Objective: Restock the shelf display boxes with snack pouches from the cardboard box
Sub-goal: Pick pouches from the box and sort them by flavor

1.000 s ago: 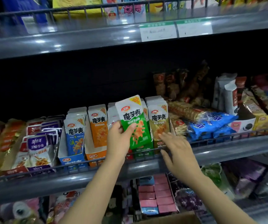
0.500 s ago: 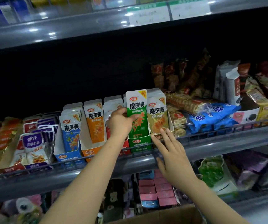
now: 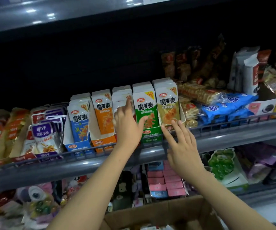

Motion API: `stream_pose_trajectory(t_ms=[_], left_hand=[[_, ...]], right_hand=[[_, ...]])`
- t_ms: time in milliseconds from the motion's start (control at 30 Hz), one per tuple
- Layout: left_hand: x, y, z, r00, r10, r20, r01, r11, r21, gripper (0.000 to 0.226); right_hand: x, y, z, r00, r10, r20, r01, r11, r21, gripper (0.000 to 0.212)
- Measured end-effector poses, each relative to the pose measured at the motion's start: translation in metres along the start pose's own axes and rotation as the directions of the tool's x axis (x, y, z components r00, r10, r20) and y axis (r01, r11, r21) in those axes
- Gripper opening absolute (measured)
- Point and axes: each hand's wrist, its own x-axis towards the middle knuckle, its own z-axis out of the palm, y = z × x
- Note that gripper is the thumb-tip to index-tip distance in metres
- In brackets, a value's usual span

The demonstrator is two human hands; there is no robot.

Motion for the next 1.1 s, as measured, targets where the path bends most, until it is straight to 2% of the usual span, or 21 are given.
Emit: stream_pose_trajectory(t_ms=[67, 133, 233, 300, 367, 433, 533, 600, 633, 700, 767, 900, 1000, 1100], left_hand=[[-0.028, 0.002, -0.009, 0.999, 0.043, -0.024, -0.045, 0.993, -0.105, 0.062], [-0.063, -0.001, -0.017, 0.998, 0.064, -0.022, -0.067, 0.979, -0.195, 0.047], [-0.122, -0.018, -0.020, 0.998, 0.058, 0.004, -0.054, 0.962, -0.268, 0.037], [-0.162, -0.033, -0.020, 0.997, -0.008, 0.081, 0.031, 0.955, -0.294, 0.032], [-0.198, -0.050, -0.015, 0.962, -0.126, 0.244, 0.192, 0.943, -0.271, 0.029], [-0.228, -0.074, -0.002, 0.865, -0.225, 0.449, 0.351, 0.910, -0.219, 0.026], [-0.265, -0.115, 0.024, 0.613, -0.290, 0.735, 0.468, 0.883, -0.042, 0.028], [-0.291, -0.140, 0.039, 0.439, -0.331, 0.835, 0.459, 0.882, 0.109, 0.042], [-0.302, -0.151, 0.045, 0.380, -0.353, 0.855, 0.459, 0.874, 0.157, 0.052], [-0.316, -0.167, 0.053, 0.315, -0.388, 0.866, 0.454, 0.863, 0.222, 0.067], [-0.322, -0.175, 0.056, 0.273, -0.398, 0.876, 0.424, 0.867, 0.261, 0.077], [-0.326, -0.183, 0.062, 0.210, -0.364, 0.908, 0.218, 0.922, 0.319, 0.097], [-0.327, -0.184, 0.073, 0.250, -0.248, 0.936, 0.017, 0.968, 0.251, 0.107], [-0.327, -0.183, 0.085, 0.250, -0.078, 0.965, -0.157, 0.980, 0.120, 0.113]], right_hand=[[-0.010, -0.005, -0.003, 1.000, 0.010, -0.003, -0.010, 0.999, 0.041, 0.083], [-0.026, -0.013, -0.004, 1.000, 0.002, 0.005, -0.002, 0.996, 0.084, 0.068], [-0.060, -0.028, -0.003, 0.997, -0.037, 0.064, 0.027, 0.989, 0.149, 0.053], [-0.089, -0.038, 0.000, 0.991, -0.050, 0.123, 0.021, 0.975, 0.223, 0.050], [-0.125, -0.050, 0.001, 0.981, -0.030, 0.194, -0.027, 0.957, 0.288, 0.045], [-0.167, -0.061, 0.002, 0.962, 0.002, 0.274, -0.089, 0.947, 0.308, 0.038], [-0.227, -0.074, 0.004, 0.910, 0.046, 0.411, -0.181, 0.938, 0.296, 0.037], [-0.261, -0.078, 0.006, 0.878, 0.061, 0.475, -0.199, 0.949, 0.246, 0.036], [-0.275, -0.079, 0.007, 0.858, 0.070, 0.509, -0.203, 0.956, 0.210, 0.035], [-0.291, -0.080, 0.008, 0.828, 0.091, 0.553, -0.192, 0.973, 0.128, 0.035], [-0.296, -0.081, 0.010, 0.814, 0.098, 0.572, -0.171, 0.982, 0.075, 0.038], [-0.297, -0.083, 0.013, 0.817, 0.082, 0.570, -0.127, 0.991, 0.039, 0.042], [-0.302, -0.084, 0.014, 0.811, 0.086, 0.579, -0.135, 0.990, 0.041, 0.042], [-0.307, -0.084, 0.015, 0.815, 0.072, 0.576, -0.132, 0.989, 0.063, 0.042]])
